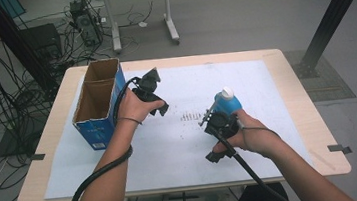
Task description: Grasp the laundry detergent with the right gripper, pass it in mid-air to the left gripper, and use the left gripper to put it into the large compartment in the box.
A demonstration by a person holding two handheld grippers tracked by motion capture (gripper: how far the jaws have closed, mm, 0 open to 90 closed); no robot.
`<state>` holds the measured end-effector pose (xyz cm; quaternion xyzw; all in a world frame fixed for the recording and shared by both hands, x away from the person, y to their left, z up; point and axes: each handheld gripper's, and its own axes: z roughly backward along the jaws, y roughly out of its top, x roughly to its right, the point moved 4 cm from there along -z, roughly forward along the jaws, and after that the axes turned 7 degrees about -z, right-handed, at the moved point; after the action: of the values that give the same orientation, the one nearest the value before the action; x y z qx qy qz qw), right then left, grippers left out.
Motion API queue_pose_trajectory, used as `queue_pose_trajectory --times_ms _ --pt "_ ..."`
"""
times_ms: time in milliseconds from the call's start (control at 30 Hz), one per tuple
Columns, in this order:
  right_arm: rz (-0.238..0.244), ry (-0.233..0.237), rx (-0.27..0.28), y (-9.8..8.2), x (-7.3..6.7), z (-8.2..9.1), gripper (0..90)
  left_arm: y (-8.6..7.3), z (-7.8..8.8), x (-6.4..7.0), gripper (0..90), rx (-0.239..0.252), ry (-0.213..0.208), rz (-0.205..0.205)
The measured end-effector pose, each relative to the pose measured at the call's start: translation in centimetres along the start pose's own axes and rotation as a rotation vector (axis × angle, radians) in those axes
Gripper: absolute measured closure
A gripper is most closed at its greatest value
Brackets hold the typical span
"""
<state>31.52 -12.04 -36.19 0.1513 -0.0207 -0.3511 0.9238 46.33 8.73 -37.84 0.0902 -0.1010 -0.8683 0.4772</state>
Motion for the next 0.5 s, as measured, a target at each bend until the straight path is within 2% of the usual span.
queue_pose_trajectory --times_ms 300,367,500 --pt "0.003 -0.006 0.005 -0.25 0.09 0.35 8.7 -0.06 0.22 -0.07 12.1 0.006 -0.009 0.006" --pt "0.004 -0.007 0.005 -0.29 0.09 0.35 8.7 -0.07 0.19 -0.02 12.1 0.015 -0.022 0.01" --pt "0.003 -0.005 0.0 -0.51 0.11 0.29 8.7 -0.17 0.0 0.06 12.0 0.008 -0.018 0.008"
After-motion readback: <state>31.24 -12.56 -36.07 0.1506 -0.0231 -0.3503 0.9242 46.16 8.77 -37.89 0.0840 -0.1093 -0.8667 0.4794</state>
